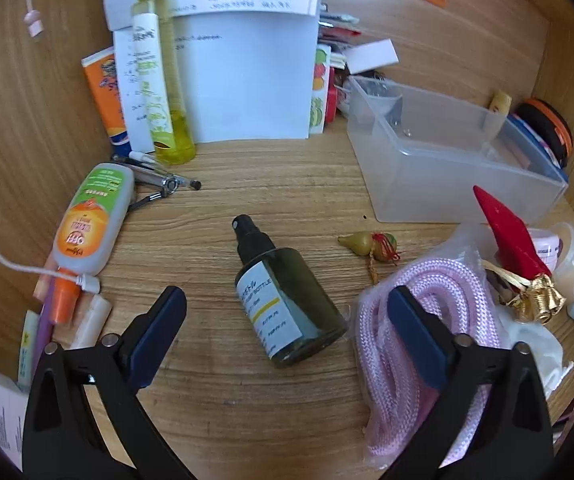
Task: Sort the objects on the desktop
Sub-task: 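Grasp the dark green spray bottle with the left tool while the right tool grasps the cream tub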
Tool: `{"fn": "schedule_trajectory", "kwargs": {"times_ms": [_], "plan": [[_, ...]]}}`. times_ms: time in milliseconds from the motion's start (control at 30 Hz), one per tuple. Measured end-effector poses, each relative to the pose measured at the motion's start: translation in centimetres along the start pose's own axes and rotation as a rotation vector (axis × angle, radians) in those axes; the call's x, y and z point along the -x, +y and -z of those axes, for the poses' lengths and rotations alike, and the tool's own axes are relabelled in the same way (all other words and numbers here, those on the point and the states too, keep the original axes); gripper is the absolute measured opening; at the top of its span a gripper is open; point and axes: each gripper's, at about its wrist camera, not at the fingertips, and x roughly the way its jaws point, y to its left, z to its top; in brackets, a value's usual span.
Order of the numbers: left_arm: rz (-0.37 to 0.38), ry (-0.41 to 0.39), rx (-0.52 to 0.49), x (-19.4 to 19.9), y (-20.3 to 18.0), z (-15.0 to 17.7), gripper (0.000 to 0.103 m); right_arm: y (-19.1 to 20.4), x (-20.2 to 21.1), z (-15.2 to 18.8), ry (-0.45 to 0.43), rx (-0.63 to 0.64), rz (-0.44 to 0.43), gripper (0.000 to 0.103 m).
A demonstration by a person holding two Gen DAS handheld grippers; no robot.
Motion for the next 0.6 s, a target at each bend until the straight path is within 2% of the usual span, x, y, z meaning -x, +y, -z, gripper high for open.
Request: {"fn": "schedule_trajectory", "kwargs": {"times_ms": [67,233,367,567,600], "plan": [[0.005,0.036,-0.008,-0.7,0.1,-0.4,0.081,0.3,-0.6,-0.5,0.019,0.031,-0.012,0.096],[0.0,0.07,0.031,-1.7,1.1,-0.9,0.081,0.9,-2.0,-1.7,0.057,0.079,-0.03,0.09],[0.023,0.114,0.053,-2.4,1.5,-0.7,0.071,1.3,-2.8,-2.1,0.08,0.103,-0.044,0.082],[0.003,0.111,0.036,-2.5,1.3,-0.8,0.066,1.0,-3.8,-2.2,0.117,0.067,-0.08,0.068],[-0.002,0.105,0.032,-2.5,1.2,-0.7,0.062,0.8,-3.9,-2.1,0.116,0.061,-0.084,0.067]]}}
